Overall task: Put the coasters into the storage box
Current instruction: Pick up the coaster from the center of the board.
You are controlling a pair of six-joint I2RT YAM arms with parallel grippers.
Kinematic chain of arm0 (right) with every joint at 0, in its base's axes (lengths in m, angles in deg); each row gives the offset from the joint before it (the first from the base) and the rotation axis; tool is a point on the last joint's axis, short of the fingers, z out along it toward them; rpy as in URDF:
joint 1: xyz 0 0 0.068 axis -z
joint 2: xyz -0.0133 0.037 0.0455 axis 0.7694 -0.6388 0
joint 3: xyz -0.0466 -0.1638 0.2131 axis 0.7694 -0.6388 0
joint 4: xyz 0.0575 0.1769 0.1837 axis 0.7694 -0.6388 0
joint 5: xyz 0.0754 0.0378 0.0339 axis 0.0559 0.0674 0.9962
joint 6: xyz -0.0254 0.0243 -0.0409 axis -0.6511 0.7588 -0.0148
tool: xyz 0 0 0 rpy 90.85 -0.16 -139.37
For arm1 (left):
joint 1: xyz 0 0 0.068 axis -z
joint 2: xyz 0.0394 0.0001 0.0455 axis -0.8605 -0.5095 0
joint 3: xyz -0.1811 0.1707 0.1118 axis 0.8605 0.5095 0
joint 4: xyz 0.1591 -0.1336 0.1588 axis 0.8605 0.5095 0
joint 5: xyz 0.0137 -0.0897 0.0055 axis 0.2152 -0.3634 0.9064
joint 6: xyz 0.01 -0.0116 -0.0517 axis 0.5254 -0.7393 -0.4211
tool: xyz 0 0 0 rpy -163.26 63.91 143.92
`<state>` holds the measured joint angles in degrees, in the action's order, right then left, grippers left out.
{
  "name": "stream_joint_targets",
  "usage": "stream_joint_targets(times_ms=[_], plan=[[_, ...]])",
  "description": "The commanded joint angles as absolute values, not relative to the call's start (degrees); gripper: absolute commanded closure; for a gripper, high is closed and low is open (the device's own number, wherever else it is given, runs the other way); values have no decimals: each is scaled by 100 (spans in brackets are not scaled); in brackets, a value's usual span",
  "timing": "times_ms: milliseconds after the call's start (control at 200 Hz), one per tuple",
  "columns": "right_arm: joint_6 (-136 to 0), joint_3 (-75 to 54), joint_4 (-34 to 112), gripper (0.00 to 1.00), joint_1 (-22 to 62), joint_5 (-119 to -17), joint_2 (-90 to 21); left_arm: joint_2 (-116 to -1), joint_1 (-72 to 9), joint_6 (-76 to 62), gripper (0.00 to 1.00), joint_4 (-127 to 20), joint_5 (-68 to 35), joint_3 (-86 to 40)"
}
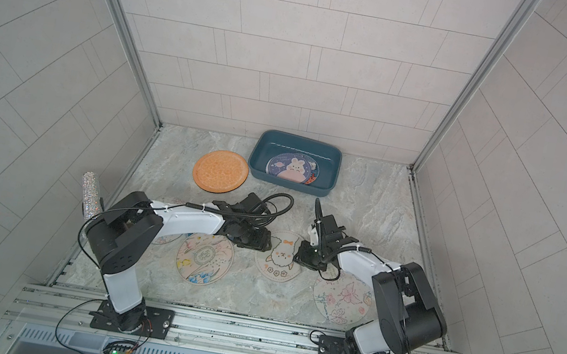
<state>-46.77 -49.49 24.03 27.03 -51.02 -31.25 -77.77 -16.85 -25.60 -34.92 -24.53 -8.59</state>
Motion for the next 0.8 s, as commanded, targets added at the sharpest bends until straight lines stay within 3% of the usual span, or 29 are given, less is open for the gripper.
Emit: stream_joint_targets(times_ms=[0, 140, 475, 796], plan=[[-4671, -5015, 2087, 89, 2666, -5216, -3190, -7954, -1668, -2633, 38, -3303, -2441, -740], [-4660, -4853, 1989, 100, 2708, -5200, -3010, -7744, -1735, -2746, 33, -3506, -2448, -617], [-4782, -3990, 1385, 100, 2846, -5093, -2486, -6807, -2209, -2852, 10, -3868, -2594, -355], [-4982, -2560, 1234, 100, 3004, -4833, -2806, -6262, -2714, -2803, 3, -3858, -2888, -147]])
